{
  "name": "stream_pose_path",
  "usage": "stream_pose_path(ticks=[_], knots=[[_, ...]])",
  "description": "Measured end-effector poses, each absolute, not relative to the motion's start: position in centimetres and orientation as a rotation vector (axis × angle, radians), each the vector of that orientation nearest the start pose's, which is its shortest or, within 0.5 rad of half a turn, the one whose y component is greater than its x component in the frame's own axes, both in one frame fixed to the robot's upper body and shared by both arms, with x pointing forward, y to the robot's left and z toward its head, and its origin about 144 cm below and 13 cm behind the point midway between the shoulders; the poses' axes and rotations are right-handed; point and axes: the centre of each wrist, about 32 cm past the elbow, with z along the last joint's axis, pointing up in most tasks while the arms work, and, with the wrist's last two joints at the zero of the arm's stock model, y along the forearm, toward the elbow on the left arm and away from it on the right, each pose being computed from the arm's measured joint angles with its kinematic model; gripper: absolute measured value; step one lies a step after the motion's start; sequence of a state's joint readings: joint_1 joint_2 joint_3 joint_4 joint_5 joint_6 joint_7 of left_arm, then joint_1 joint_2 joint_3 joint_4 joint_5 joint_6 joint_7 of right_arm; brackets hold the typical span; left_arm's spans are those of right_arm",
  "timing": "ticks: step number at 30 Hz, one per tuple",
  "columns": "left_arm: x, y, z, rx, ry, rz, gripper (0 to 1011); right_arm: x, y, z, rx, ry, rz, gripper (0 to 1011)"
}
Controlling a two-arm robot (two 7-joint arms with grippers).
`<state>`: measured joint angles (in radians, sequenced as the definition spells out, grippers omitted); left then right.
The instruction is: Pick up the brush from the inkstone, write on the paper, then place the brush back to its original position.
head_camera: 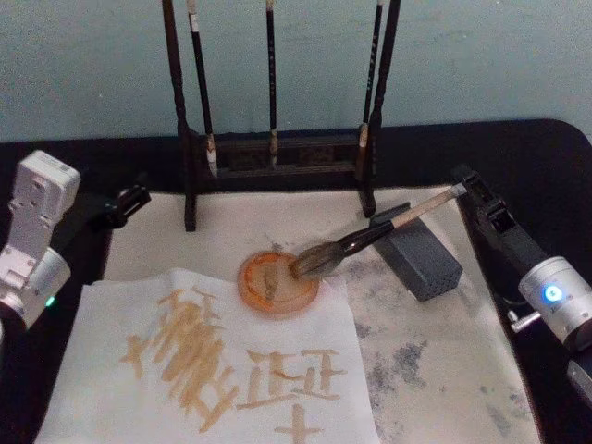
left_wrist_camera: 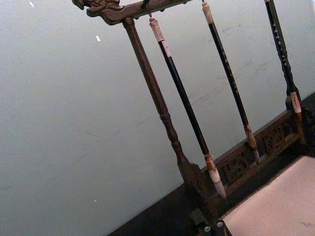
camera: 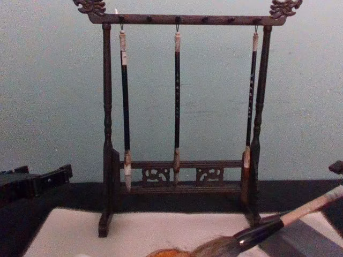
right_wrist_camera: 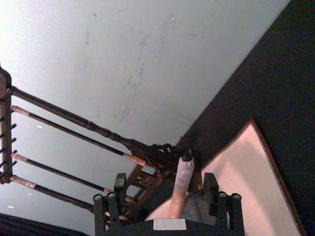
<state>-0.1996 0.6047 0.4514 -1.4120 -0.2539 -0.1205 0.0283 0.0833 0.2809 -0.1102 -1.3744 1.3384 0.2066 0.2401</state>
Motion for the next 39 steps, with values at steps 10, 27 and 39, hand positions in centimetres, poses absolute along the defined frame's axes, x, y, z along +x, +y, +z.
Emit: stream_pose_path(ticks=[10,27,39], knots=[[48.9,31.0,114.0,0.304,-0.285,1.248,1002,49.2,-28.8,110.8,0.665,0.972,-1.102,1008],[48.9,31.0,114.0,0.304,-0.285,1.248,1002,49.8,-28.8,110.2,0.649,0.962,-1.081,1006],[48.9,31.0,114.0,0.304,-0.285,1.248,1002,49.7,-28.8,110.2,0.650,0.965,-1.087,838]])
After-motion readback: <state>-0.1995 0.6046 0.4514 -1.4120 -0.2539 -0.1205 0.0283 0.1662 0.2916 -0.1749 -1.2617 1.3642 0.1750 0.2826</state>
